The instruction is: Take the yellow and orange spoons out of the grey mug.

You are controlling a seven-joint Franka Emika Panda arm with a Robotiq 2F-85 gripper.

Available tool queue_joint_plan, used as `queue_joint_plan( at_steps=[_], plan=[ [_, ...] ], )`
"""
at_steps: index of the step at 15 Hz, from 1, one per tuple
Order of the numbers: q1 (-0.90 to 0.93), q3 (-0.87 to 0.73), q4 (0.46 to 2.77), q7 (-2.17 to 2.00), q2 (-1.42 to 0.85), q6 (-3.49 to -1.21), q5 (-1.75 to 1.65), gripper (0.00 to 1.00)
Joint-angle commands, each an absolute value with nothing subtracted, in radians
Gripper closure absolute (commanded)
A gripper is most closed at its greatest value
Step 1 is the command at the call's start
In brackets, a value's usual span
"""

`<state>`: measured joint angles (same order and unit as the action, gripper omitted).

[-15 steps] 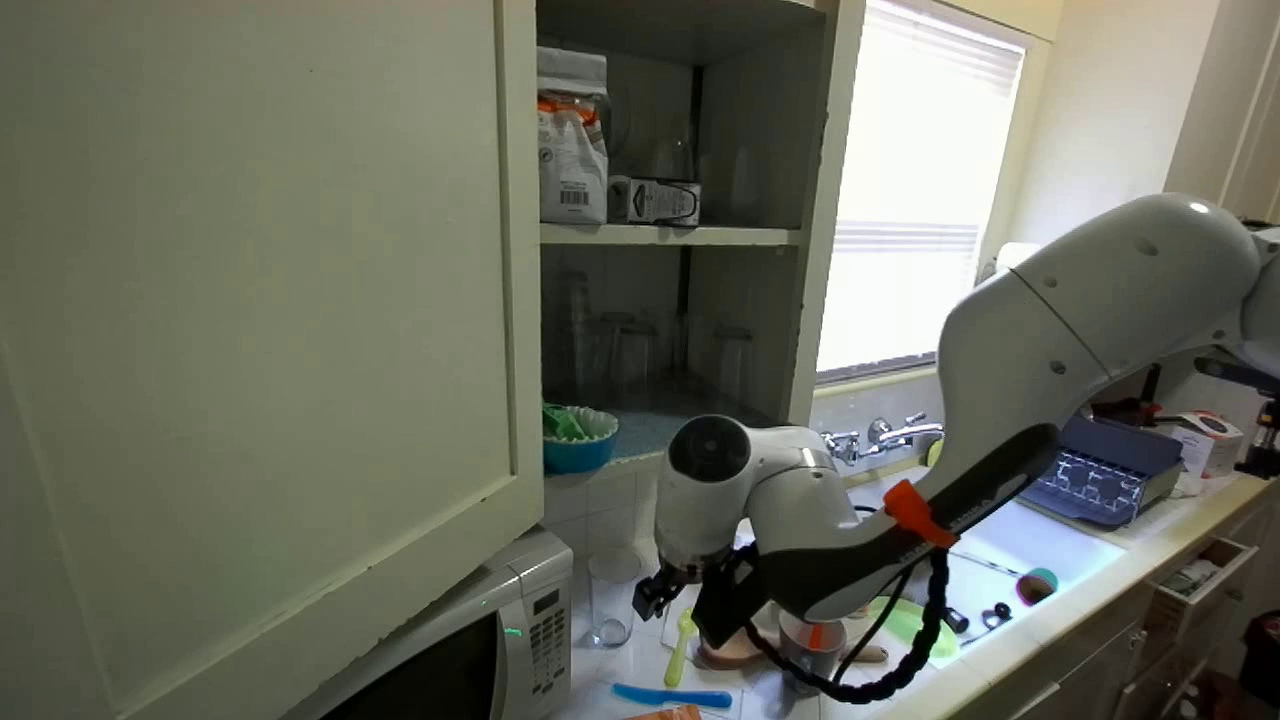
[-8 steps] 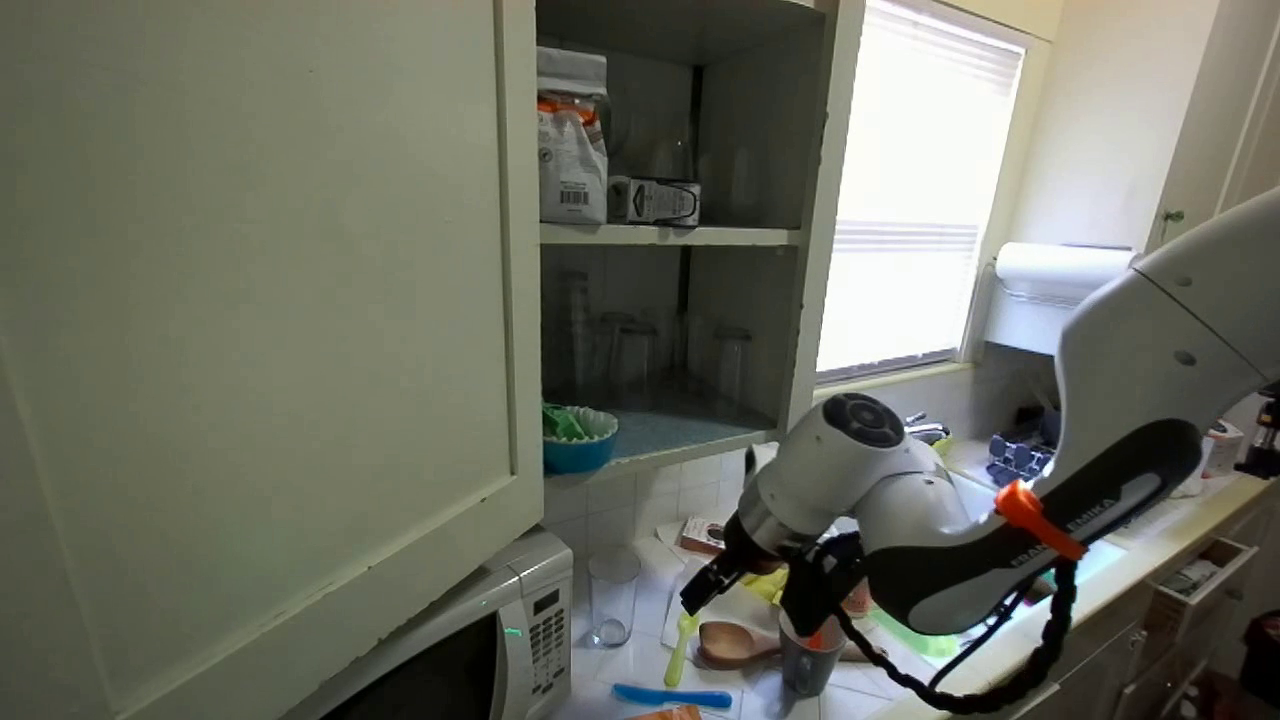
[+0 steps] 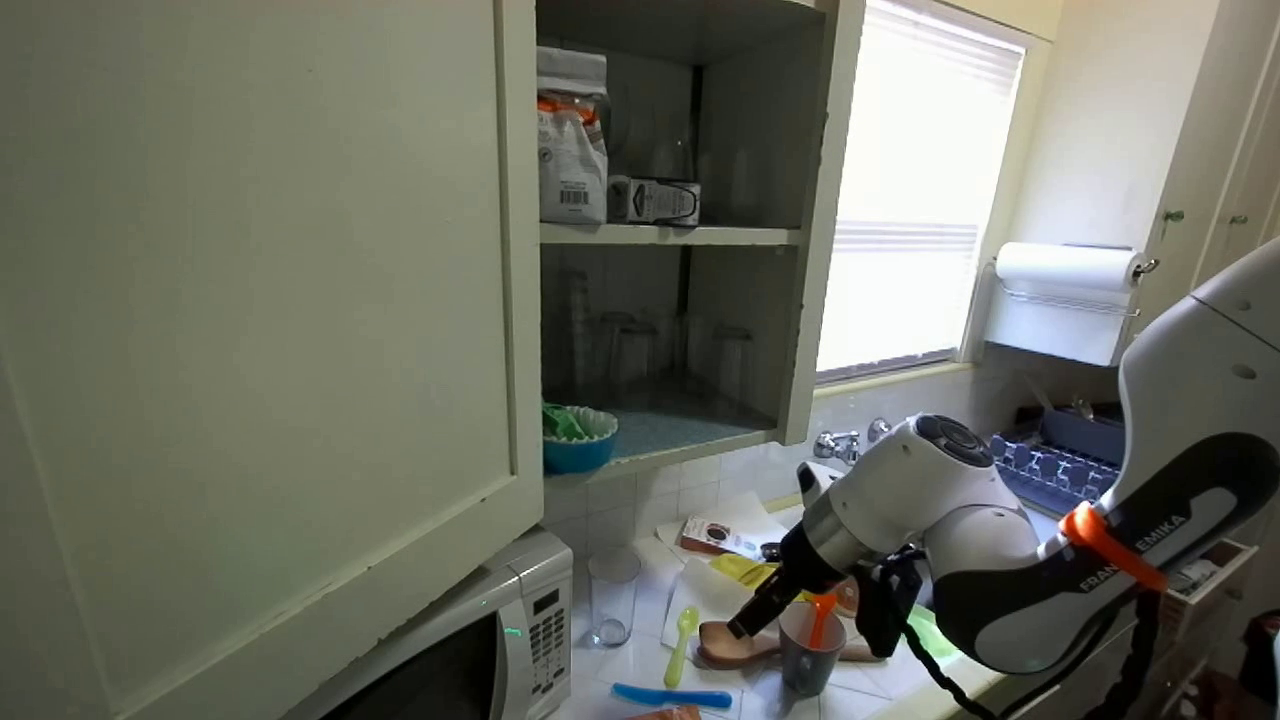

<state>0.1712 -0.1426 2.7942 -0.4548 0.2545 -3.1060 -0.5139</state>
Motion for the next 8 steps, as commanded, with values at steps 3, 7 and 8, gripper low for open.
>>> queue_joint_plan(
  at_steps=[3, 7, 8],
  plan=[
    [0.219, -0.210, 2.780, -0.404, 0.247, -3.108, -0.505, 0.00],
    [0.321, -0.424, 2.765, -0.348, 0.277, -3.050, -0.473, 0.00],
    [0.352, -0.484, 2.761, -0.330, 0.294, -3.027, -0.467, 0.00]
  ],
)
